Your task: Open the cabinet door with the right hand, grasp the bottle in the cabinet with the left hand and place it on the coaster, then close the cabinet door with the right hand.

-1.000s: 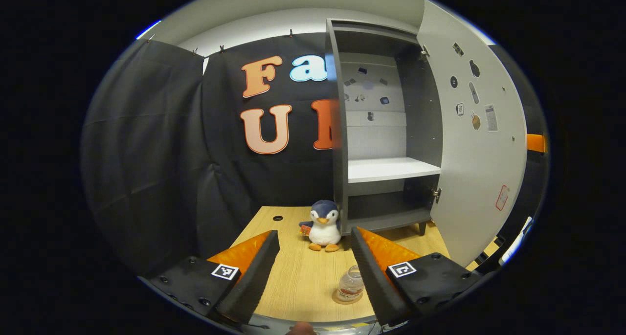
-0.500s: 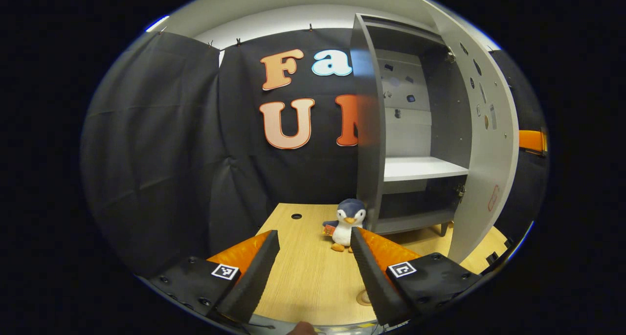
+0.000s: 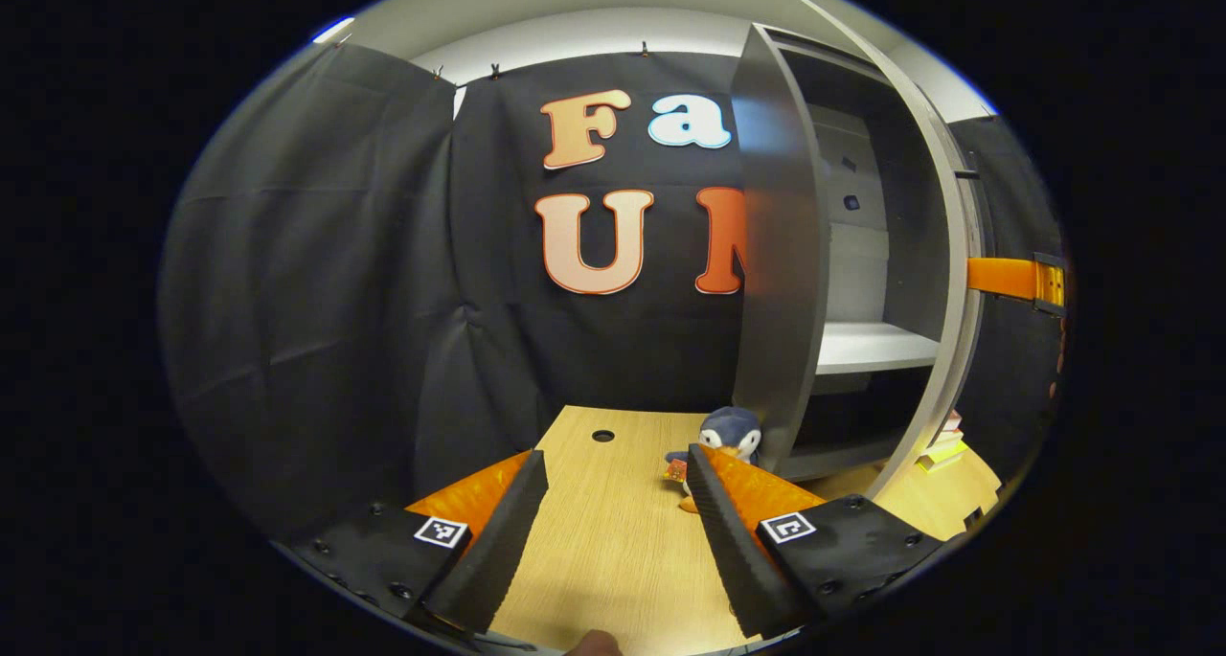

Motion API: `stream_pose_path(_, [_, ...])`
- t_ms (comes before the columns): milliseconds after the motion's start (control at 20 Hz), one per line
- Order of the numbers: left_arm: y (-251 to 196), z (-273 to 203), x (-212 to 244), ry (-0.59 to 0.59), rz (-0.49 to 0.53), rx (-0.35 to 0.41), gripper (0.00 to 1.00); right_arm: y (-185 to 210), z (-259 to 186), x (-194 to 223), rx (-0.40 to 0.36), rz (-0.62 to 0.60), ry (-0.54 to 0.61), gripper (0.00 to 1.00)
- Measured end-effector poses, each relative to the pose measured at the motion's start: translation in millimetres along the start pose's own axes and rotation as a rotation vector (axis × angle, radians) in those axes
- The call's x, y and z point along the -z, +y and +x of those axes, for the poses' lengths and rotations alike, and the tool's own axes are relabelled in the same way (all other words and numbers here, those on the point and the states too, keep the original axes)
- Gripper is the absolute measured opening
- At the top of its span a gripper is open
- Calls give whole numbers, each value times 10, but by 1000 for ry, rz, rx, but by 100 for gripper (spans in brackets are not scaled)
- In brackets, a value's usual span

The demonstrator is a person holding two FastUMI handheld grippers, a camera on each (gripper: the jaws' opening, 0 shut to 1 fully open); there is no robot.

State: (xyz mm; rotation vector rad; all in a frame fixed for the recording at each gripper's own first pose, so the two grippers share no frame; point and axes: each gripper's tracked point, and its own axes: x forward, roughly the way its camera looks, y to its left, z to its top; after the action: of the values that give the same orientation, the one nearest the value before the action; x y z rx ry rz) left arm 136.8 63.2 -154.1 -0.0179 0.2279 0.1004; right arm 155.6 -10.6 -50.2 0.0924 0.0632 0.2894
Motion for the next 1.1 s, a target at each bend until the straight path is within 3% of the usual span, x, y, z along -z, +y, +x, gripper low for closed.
stream_pose_path(450, [72, 522, 83, 27, -30, 50, 95, 9, 165, 1, 99, 5, -34, 72])
stream_pose_path(550, [120, 603, 88, 30, -34, 51, 95, 0, 185, 7, 128, -27, -37, 81])
stream_pose_path(1100, [186, 732, -76, 11, -32, 78, 95, -93, 419, 110, 235, -169, -57, 83])
